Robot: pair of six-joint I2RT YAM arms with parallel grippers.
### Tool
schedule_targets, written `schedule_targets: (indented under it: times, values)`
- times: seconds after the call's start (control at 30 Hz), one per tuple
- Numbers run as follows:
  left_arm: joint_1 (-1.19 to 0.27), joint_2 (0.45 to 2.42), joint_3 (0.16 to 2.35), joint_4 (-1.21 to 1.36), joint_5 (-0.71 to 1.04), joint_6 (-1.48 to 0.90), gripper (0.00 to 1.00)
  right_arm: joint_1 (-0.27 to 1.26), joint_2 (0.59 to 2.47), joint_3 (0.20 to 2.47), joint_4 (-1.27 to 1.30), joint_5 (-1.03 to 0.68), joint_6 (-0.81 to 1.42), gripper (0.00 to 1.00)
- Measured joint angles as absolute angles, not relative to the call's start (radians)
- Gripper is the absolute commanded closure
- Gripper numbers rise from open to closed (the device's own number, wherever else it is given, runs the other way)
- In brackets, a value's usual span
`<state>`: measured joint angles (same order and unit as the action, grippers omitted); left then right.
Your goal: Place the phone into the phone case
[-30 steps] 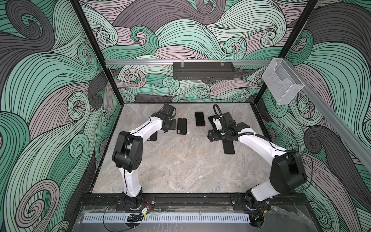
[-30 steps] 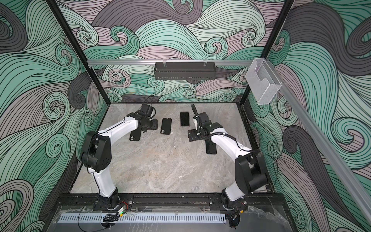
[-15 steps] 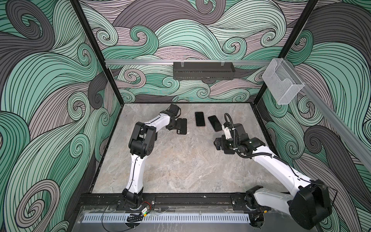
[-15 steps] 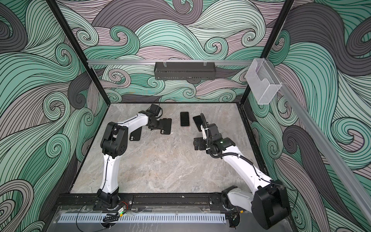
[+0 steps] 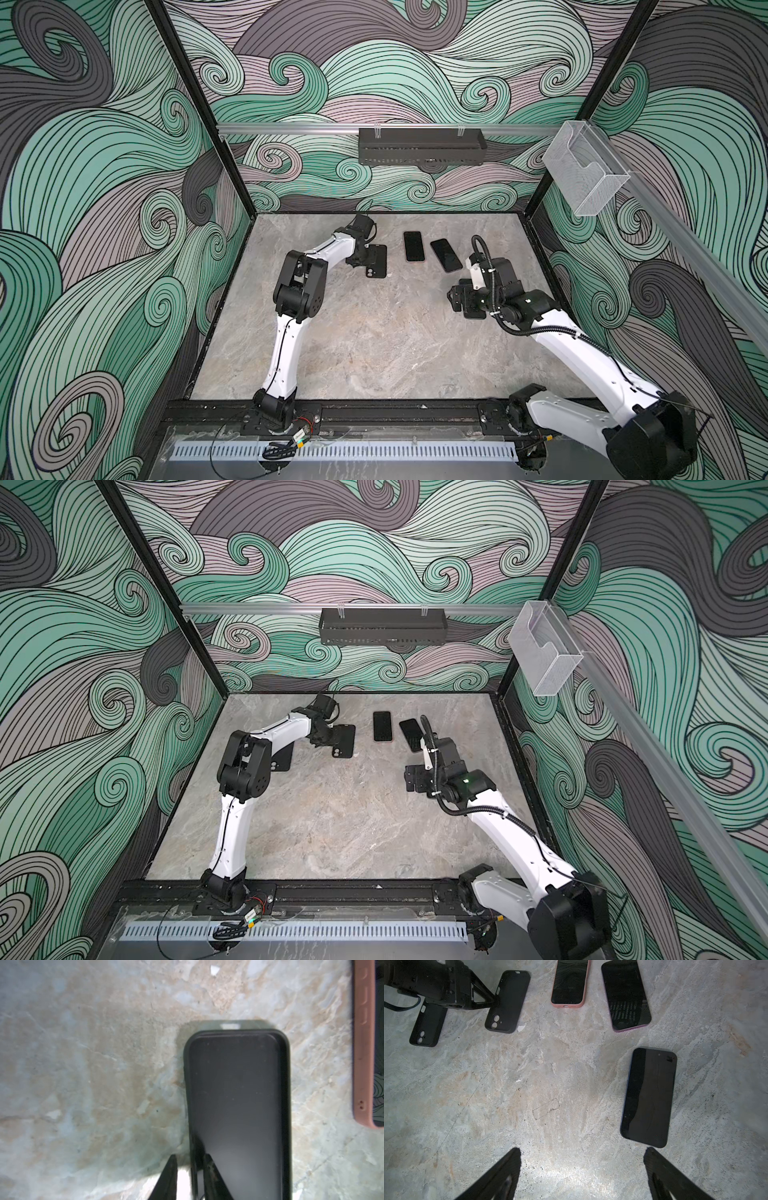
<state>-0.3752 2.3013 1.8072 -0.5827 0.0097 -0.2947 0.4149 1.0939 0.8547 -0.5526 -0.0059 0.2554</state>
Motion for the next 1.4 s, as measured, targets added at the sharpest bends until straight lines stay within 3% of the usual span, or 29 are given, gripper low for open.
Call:
schedule_targets:
  times: [0.43,0.57,1.0,1.4]
  values:
    - [-0.376,2.305,1.813,-0.593,0.008,-0.253,0.91,0.415,1.087,0.855,-0.566,0.002,0.255,0.08]
    - [-0.375,2.305,1.814,-0.596,0.007,-0.237,1.0,0.415,1.087,0.844,-0.565,0.003,0.255,0.08]
    - [-0.376,2.204,1.67,-0.588,0.009,-0.031,1.0,0.415,1.087,0.826,-0.568,0.02,0.255,0.09]
    - [-0.428,1.964,1.466,-0.577,0.105,0.39,1.0,0.415,1.09,0.822,-0.565,0.026,0.255,0.09]
